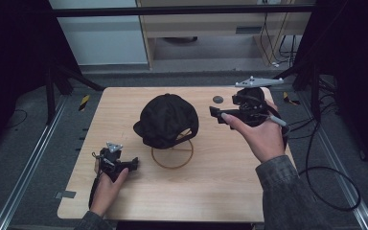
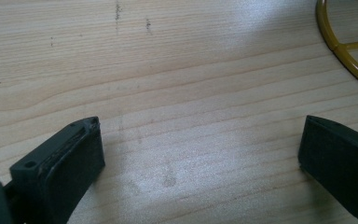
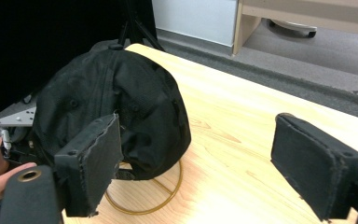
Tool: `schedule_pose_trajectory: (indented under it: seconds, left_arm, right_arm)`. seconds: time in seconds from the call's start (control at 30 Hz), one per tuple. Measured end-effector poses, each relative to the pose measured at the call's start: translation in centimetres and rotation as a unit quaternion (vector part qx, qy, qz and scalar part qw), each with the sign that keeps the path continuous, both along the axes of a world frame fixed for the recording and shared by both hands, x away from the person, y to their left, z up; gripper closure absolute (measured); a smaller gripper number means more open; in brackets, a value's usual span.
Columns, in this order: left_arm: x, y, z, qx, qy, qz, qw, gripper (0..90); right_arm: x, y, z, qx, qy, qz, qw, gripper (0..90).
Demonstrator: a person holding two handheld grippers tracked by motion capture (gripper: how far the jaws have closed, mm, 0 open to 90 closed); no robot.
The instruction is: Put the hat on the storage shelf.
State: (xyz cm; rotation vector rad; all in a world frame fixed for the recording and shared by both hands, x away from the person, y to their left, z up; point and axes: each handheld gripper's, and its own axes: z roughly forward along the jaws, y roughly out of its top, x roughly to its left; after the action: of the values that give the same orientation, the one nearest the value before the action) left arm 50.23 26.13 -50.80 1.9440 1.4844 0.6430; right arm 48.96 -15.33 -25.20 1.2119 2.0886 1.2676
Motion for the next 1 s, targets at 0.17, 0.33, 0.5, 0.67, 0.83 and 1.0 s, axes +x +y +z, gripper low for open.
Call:
schedule_pose_trajectory:
  seconds: [0.17, 0.33, 0.5, 0.67, 0.83, 1.0]
  left_arm:
    - [0.0, 0.0, 0.0, 0.000, 0.000, 0.000, 1.0000, 0.0]
    - [0.0, 0.0, 0.0, 0.000, 0.000, 0.000, 1.0000, 0.0]
    - [0.0, 0.0, 0.0, 0.000, 0.000, 0.000, 1.0000, 0.0]
    - [0.0, 0.0, 0.0, 0.000, 0.000, 0.001, 1.0000, 0.0]
    - [0.0, 0.0, 0.0, 0.000, 0.000, 0.001, 1.0000, 0.0]
    - [0.0, 0.0, 0.0, 0.000, 0.000, 0.001, 1.0000, 0.0]
  right_arm:
    - [-0.2, -0.7, 0.0, 0.000, -0.004, -0.006, 1.0000, 12.2]
    - [-0.5, -1.3, -0.1, -0.002, -0.005, -0.006, 1.0000, 9.5]
    - [-0.8, -1.9, -0.3, -0.002, -0.007, -0.004, 1.0000, 8.4]
    - [-1.2, -2.6, -0.9, -0.003, -0.007, -0.002, 1.0000, 6.4]
    - [-1.5, -3.4, -1.6, -0.012, -0.006, -0.009, 0.9999, 5.5]
    - [-1.9, -4.2, -2.2, -0.016, -0.009, -0.009, 0.9998, 5.1]
